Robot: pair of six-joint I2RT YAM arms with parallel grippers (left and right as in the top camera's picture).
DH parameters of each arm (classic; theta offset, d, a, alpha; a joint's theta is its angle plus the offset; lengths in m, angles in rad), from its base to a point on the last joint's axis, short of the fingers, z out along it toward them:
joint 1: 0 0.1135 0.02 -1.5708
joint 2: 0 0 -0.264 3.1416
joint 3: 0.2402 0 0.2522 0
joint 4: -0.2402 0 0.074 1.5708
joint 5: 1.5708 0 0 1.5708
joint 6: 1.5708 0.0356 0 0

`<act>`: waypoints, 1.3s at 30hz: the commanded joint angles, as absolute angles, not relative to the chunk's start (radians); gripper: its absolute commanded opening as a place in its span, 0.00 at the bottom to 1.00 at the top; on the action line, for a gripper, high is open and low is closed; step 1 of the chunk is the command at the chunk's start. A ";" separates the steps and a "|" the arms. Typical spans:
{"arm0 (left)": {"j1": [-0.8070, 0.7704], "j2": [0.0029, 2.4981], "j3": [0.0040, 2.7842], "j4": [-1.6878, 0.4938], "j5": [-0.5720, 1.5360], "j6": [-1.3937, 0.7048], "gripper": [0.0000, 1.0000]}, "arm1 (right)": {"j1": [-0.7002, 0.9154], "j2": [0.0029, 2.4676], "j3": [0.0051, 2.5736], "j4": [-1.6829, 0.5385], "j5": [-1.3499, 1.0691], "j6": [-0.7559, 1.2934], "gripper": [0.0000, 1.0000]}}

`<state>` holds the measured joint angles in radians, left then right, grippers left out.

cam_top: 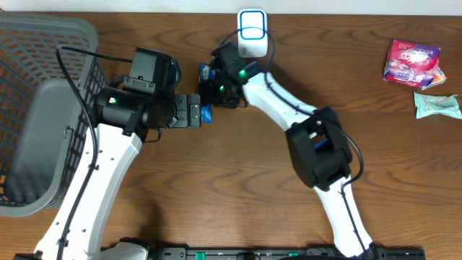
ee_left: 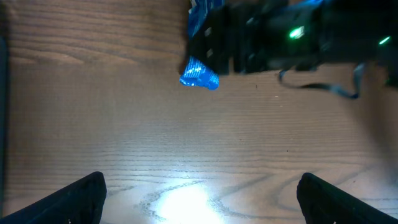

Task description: Scan the item barcode

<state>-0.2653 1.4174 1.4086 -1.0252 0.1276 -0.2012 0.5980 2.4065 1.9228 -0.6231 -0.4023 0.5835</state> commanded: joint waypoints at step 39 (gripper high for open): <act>-0.262 1.418 1.411 -1.029 0.118 -0.187 0.98 | 0.553 1.975 1.919 -1.318 -0.049 0.339 0.01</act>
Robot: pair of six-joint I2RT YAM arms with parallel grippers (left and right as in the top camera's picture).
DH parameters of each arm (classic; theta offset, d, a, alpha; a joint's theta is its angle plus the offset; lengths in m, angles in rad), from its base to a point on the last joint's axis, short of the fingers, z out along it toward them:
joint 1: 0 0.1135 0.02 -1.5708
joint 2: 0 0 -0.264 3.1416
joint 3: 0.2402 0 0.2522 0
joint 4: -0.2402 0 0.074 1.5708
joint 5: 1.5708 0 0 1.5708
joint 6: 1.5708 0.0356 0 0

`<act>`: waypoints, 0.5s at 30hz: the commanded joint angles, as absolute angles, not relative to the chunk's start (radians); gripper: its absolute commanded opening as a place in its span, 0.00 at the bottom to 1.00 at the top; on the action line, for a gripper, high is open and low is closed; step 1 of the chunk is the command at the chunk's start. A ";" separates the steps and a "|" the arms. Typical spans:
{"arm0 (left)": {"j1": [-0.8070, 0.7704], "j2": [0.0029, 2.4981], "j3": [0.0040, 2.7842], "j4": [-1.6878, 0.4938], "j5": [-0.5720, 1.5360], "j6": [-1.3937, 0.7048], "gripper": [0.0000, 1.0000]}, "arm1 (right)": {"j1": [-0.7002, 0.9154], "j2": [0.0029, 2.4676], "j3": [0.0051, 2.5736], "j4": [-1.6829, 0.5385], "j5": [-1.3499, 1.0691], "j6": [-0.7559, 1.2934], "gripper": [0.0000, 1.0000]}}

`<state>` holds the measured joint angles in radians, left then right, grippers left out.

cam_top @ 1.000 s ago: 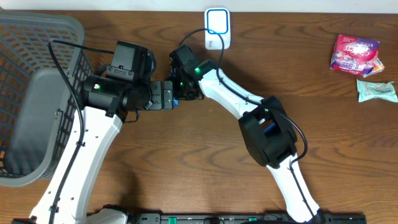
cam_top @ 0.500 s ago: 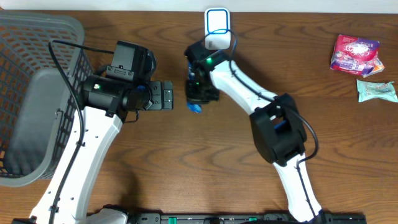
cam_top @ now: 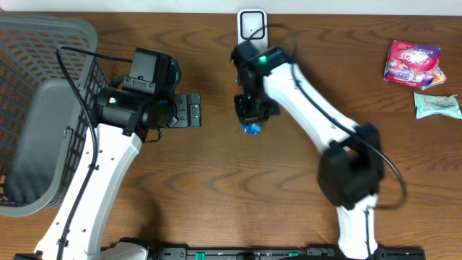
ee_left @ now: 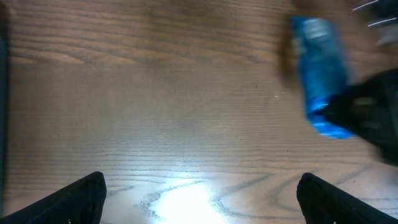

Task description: Scan the item barcode

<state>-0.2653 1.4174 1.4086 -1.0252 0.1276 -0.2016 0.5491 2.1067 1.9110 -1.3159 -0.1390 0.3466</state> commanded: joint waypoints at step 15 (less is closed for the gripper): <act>-0.262 1.418 1.411 -1.029 0.118 -0.187 0.98 | 0.566 1.721 1.918 -1.435 -0.273 0.336 0.02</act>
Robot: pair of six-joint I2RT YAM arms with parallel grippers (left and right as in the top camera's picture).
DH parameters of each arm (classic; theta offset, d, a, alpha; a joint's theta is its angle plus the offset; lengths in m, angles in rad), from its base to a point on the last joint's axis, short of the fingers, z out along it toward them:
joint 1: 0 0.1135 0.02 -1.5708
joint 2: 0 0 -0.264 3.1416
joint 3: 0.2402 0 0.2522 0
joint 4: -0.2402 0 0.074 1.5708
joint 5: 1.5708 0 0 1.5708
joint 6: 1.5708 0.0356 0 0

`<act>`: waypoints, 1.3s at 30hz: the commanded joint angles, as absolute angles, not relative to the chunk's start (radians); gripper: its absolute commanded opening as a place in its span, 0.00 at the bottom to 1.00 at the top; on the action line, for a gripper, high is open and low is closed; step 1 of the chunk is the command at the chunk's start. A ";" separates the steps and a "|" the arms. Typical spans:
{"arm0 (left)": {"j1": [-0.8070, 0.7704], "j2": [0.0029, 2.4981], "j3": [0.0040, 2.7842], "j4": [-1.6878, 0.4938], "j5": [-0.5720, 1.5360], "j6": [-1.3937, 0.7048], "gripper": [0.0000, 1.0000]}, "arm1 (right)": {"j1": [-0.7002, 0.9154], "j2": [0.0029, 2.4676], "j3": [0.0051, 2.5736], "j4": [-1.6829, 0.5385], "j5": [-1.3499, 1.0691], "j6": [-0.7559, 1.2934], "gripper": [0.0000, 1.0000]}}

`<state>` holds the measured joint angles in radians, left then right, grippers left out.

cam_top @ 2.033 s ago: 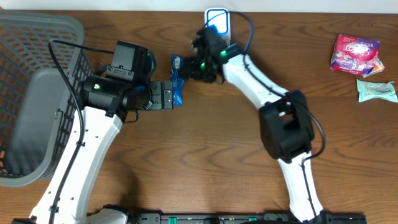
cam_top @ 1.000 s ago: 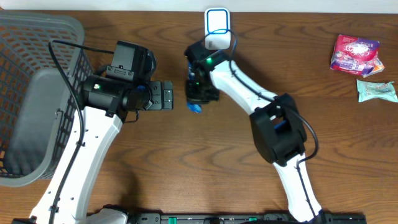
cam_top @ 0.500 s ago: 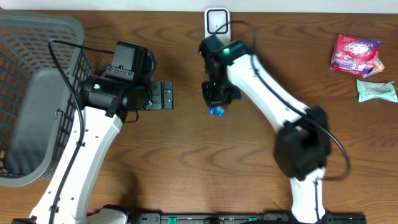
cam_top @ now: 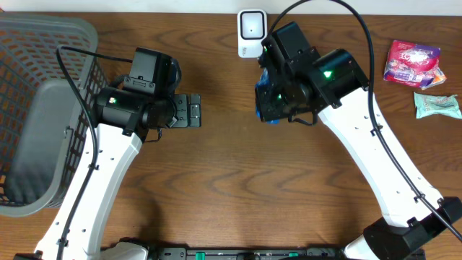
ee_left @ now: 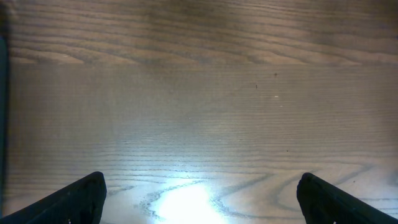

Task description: Scan the item barcode

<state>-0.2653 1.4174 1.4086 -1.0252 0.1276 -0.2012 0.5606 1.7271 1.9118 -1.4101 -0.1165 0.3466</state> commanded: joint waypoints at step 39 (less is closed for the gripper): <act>-0.262 1.418 1.411 -1.029 0.118 -0.187 0.98 | 0.276 1.754 1.463 -1.200 -0.998 0.822 0.10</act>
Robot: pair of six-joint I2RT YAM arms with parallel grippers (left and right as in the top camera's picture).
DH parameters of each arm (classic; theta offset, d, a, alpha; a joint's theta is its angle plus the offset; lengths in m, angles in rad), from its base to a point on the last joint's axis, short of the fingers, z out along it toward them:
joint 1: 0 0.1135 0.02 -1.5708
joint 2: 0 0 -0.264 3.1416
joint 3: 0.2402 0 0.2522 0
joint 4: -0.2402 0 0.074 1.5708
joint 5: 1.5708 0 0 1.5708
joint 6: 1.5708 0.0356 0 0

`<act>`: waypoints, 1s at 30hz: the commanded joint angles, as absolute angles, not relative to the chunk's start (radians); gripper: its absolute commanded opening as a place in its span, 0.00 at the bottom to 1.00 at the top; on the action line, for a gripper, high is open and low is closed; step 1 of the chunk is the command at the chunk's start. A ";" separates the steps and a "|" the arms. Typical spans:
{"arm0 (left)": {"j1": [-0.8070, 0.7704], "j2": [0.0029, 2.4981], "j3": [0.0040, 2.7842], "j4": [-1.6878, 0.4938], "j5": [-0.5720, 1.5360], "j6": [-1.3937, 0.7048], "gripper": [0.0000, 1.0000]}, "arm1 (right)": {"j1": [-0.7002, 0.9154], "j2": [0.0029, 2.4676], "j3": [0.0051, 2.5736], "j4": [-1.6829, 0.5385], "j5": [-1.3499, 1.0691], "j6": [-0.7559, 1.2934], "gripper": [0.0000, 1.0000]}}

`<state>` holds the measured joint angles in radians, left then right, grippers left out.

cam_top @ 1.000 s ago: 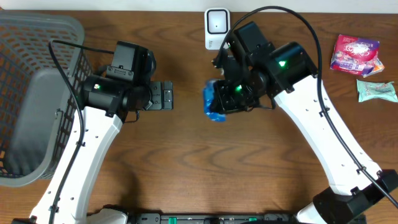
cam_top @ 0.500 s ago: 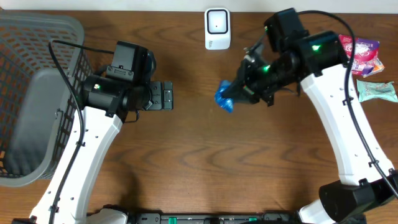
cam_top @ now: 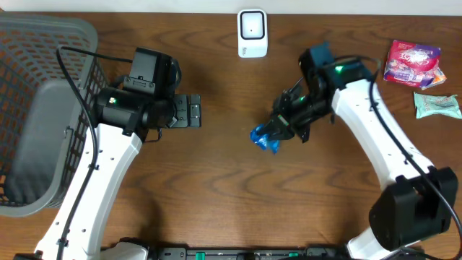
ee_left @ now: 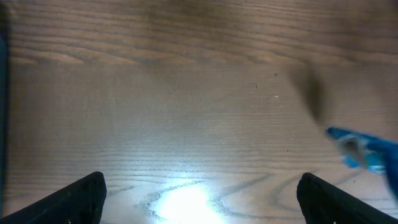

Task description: Scan the item barcode

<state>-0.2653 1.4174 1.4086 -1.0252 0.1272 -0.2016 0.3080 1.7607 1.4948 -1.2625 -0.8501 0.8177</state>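
Observation:
The blue packet (cam_top: 263, 139) hangs at the middle of the table, and my right gripper (cam_top: 278, 130) is shut on its right end. In the left wrist view the blue packet (ee_left: 365, 153) shows blurred at the right edge. The white scanner (cam_top: 253, 32) stands at the back edge, well apart from the packet. My left gripper (cam_top: 195, 112) is left of centre, open and holding nothing. Its dark fingertips (ee_left: 71, 198) sit wide apart over bare wood, with the left gripper (ee_left: 202, 196) well left of the packet.
A grey mesh basket (cam_top: 29, 50) fills the left end of the table. A pink snack pack (cam_top: 411, 61) and a pale green packet (cam_top: 437, 105) lie at the far right. The table is brown wood.
My right gripper, still holding the blue packet, has gone from just below the scanner to a spot nearer the front at the table's middle. The packet has come into the left wrist view. The left arm is unchanged.
The right gripper first held the blue packet right beside my open left gripper. It then had the packet at the centre below the scanner, then close under the scanner's right side. Now the packet is held lower, at mid-table. The left arm stayed put throughout.

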 commanded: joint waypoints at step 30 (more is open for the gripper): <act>-0.262 1.418 1.411 -1.029 0.118 -0.187 0.98 | 0.306 1.755 1.482 -0.886 -0.027 0.639 0.70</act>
